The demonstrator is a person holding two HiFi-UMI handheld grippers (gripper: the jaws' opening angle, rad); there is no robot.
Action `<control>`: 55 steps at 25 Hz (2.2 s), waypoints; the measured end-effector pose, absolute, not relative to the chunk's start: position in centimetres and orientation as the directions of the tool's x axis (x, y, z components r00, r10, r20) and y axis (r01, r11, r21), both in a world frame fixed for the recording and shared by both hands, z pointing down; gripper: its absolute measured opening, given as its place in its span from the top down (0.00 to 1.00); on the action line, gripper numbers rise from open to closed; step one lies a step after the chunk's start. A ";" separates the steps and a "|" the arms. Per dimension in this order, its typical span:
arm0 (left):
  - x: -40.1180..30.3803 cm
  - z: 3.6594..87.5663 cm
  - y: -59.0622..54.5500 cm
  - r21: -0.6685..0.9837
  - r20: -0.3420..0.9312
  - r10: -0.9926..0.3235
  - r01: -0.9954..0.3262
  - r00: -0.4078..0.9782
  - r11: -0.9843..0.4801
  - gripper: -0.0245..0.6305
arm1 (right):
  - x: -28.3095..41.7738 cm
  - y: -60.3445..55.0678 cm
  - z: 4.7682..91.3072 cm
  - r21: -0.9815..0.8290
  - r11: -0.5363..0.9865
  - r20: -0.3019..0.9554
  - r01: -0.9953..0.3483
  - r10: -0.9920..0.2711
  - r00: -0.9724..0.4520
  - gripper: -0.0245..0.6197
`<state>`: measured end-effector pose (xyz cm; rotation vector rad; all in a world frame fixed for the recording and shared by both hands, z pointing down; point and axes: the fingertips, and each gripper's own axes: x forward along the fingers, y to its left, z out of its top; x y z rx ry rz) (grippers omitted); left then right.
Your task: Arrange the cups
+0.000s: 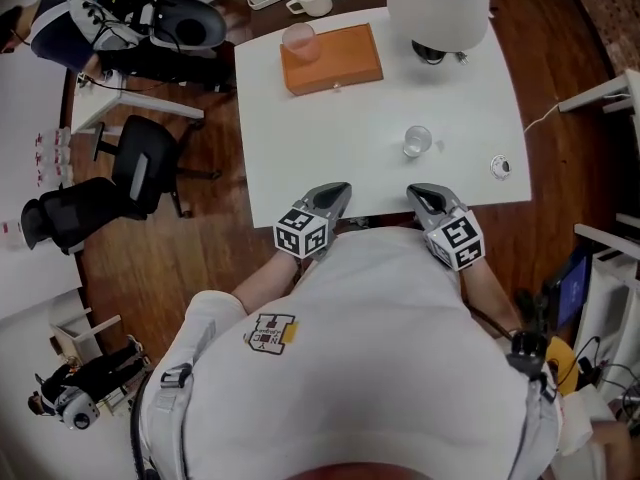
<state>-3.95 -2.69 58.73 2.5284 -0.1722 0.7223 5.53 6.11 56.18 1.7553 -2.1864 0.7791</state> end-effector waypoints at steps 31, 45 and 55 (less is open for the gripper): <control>-3.2 58.4 -1.5 0.417 0.533 0.028 -0.233 0.846 -0.879 0.96 | 6.3 6.8 56.3 -0.260 0.116 0.484 -0.959 -0.844 -0.233 0.96; -1.1 59.2 -1.4 0.401 0.553 0.063 -0.200 0.831 -0.894 0.96 | 9.9 6.5 56.3 -0.157 0.083 0.489 -0.984 -0.859 -0.150 0.96; 2.3 60.0 -0.2 0.404 0.554 0.050 -0.216 0.831 -0.889 0.96 | 13.7 2.5 58.5 0.028 0.267 0.533 -0.963 -0.819 -0.211 0.54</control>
